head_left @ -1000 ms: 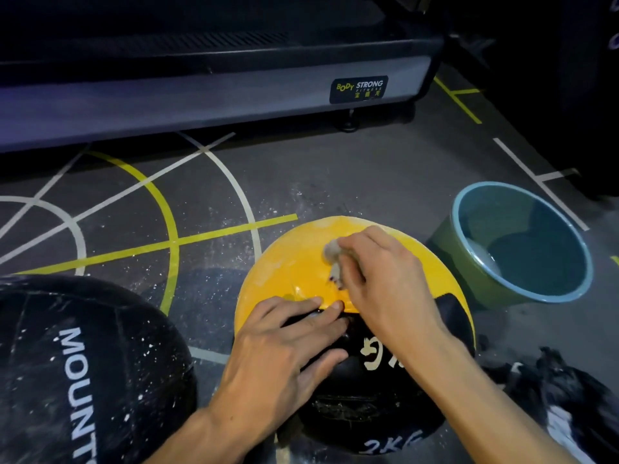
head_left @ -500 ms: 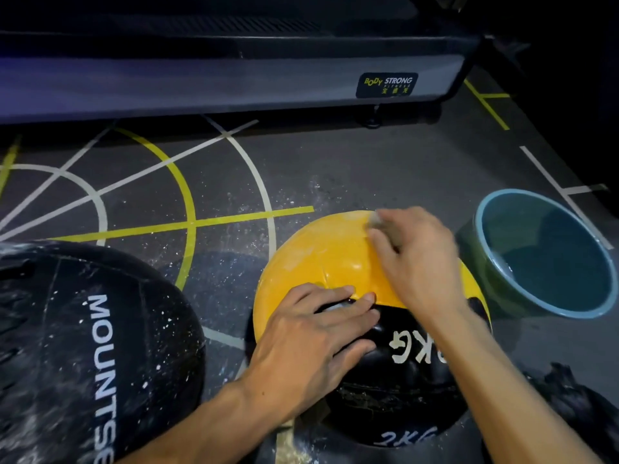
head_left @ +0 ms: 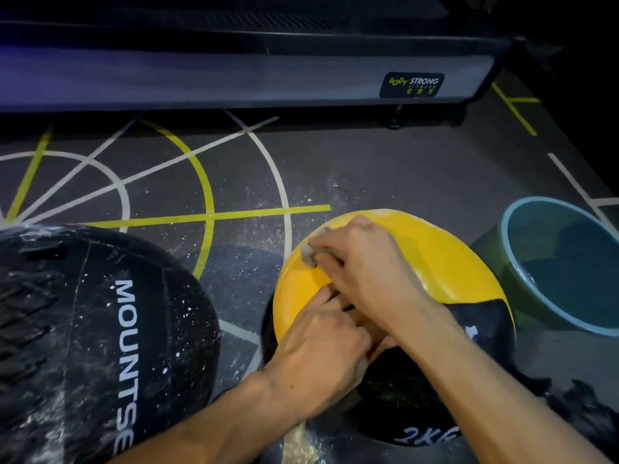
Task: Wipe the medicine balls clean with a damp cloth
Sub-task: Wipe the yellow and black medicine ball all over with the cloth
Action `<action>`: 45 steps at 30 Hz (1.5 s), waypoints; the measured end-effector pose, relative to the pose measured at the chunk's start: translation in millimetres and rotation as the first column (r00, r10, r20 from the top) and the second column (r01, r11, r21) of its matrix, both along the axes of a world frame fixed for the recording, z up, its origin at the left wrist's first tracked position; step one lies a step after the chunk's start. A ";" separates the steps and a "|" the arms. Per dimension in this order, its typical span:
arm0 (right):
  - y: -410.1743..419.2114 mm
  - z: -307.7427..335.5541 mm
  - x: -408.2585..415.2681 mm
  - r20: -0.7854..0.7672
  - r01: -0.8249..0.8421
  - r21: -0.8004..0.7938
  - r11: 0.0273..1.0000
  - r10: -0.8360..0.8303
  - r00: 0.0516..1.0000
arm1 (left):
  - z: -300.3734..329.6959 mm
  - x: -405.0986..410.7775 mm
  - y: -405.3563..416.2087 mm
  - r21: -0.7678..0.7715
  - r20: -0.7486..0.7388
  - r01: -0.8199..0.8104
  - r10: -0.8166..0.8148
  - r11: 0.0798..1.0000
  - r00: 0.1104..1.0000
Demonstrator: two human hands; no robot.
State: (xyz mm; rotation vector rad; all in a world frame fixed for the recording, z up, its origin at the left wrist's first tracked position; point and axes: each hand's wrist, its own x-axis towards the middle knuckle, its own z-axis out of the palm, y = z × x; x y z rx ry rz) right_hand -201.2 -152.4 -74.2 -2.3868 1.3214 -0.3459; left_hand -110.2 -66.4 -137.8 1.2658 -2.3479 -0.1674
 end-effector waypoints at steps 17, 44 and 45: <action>-6.8 -3.5 31.0 -0.225 -0.141 0.101 0.985 0.160 0.961 | -23.2 36.0 29.9 0.042 -0.028 -0.055 0.056 0.998 0.998; 0.4 -6.2 -4.2 0.153 0.173 -0.063 0.983 -0.162 0.975 | -6.5 54.4 17.3 -0.027 -0.163 -0.210 0.203 0.977 0.966; 0.3 -5.5 -6.3 0.166 0.172 -0.047 0.984 -0.163 0.973 | -8.0 54.7 15.3 -0.010 -0.135 -0.217 0.214 0.976 0.968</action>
